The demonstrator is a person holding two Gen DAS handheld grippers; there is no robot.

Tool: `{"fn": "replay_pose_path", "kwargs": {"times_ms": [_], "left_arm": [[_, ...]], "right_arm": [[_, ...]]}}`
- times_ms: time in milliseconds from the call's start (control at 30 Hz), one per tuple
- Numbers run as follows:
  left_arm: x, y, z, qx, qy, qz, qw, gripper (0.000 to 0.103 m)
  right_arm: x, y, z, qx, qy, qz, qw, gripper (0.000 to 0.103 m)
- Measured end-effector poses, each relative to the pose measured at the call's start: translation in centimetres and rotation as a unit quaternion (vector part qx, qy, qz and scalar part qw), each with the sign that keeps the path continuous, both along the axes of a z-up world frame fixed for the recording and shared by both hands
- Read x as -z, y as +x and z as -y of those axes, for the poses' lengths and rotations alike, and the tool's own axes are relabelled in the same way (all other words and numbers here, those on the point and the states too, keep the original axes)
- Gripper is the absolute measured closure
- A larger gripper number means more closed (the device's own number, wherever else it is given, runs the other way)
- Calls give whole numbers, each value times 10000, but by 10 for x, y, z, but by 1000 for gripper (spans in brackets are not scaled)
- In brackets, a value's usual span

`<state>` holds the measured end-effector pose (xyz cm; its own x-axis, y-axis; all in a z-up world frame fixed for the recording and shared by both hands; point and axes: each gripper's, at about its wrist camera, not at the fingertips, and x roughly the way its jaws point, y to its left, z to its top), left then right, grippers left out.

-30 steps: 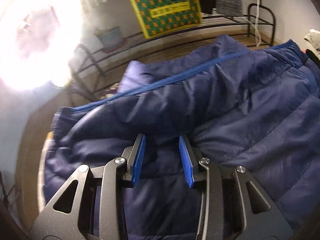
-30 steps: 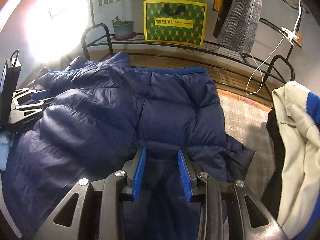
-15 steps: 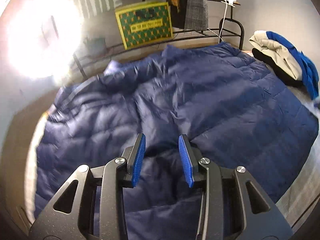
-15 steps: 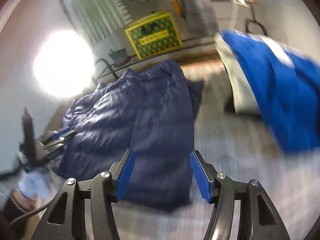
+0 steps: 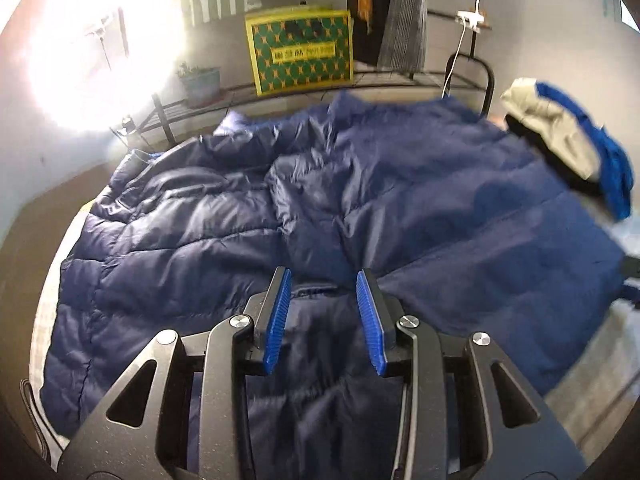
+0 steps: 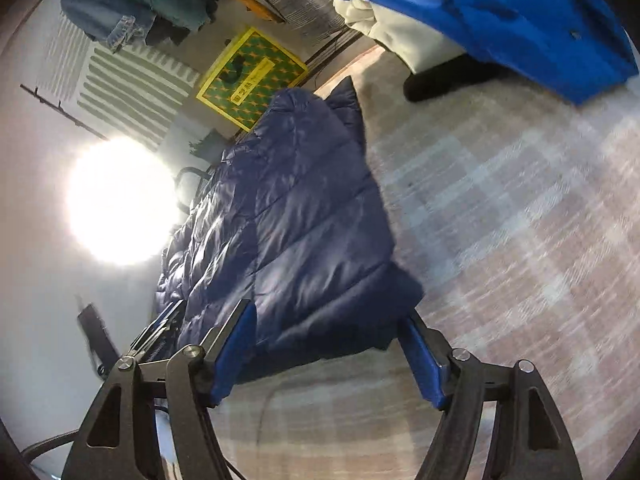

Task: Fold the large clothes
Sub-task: 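Grasp the jacket edge with the right gripper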

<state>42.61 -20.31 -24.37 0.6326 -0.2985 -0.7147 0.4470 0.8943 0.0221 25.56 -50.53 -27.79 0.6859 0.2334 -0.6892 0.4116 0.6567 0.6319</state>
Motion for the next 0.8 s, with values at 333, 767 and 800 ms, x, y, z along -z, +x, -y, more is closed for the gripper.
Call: {"fn": "replay_pose_path", "kwargs": {"times_ms": [333, 767, 800], "left_arm": [[1, -26, 0, 16, -328, -430, 9985, 67], [-4, -49, -22, -209, -780, -176, 9966, 68], [-4, -51, -27, -307, -848, -186, 9957, 68]], "right_arm": [[6, 5, -9, 723, -32, -83, 9973, 29], [-35, 30, -22, 493, -955, -38, 9942, 91], [-43, 31, -25, 446, -1080, -1, 9932, 92]]}}
